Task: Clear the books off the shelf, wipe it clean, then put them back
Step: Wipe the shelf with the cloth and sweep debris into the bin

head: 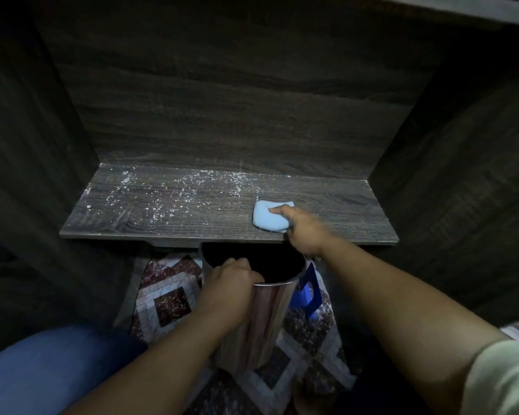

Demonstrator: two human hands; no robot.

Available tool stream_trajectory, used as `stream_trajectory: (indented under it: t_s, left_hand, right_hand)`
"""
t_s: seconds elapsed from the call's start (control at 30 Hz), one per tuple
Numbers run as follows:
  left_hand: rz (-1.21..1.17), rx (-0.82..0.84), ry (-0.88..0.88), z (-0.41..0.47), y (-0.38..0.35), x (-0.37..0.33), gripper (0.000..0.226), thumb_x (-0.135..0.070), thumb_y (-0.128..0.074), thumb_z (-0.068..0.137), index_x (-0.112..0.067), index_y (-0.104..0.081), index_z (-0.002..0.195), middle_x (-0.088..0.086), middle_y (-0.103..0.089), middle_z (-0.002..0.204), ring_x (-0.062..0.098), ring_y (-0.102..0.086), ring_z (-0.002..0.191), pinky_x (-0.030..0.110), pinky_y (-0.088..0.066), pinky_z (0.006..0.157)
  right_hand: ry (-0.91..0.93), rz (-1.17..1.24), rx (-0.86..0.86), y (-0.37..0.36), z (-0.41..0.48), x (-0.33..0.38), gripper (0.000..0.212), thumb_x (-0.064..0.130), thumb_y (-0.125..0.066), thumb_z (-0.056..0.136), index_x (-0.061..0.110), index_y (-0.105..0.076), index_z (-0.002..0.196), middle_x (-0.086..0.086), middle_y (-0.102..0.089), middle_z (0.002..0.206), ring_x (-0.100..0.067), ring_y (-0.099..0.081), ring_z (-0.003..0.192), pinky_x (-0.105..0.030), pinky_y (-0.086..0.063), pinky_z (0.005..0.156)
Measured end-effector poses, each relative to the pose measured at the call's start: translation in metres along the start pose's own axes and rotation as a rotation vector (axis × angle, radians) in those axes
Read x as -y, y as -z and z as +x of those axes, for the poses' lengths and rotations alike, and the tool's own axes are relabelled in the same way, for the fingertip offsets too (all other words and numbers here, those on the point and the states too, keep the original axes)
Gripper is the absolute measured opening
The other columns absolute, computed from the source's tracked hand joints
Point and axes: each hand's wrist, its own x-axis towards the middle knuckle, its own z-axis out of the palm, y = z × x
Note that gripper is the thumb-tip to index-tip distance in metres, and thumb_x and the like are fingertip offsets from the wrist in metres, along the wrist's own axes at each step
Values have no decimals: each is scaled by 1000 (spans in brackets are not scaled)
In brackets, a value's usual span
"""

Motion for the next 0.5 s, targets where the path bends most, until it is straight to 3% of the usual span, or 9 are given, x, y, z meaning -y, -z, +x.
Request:
stream_trajectory:
  t_s: [0.1,0.27,0.5]
  left_hand:
    - [38,-10,-16,-1,3,-7,34,-20,-57,89,-33,-65,119,1,-53,104,23,-48,104,31,-43,86]
    - [37,-24,-39,-1,1,-13,29,-20,-53,91,-27,-67,116,2,-54,104,23,-49,104,30,-44,83]
    - [22,9,-37,1,-5,-13,28,-27,-67,82,-28,-70,110,0,-54,99,21,-49,101,29,-44,78]
  right_hand:
    - [7,71,26,7,-5,4,64,-5,-48,87,30,-47,141,-7,-46,143,-26,-50,122,-24,-39,97]
    - [-23,162,-311,19,-17,0,63,-8,-40,90,26,-45,142,-16,-50,129,-29,-49,117,-11,-29,86]
    - [-146,41,-335,16,-7,-34,55,3,-49,93,24,-45,143,-19,-46,135,-35,-46,123,-33,-33,106]
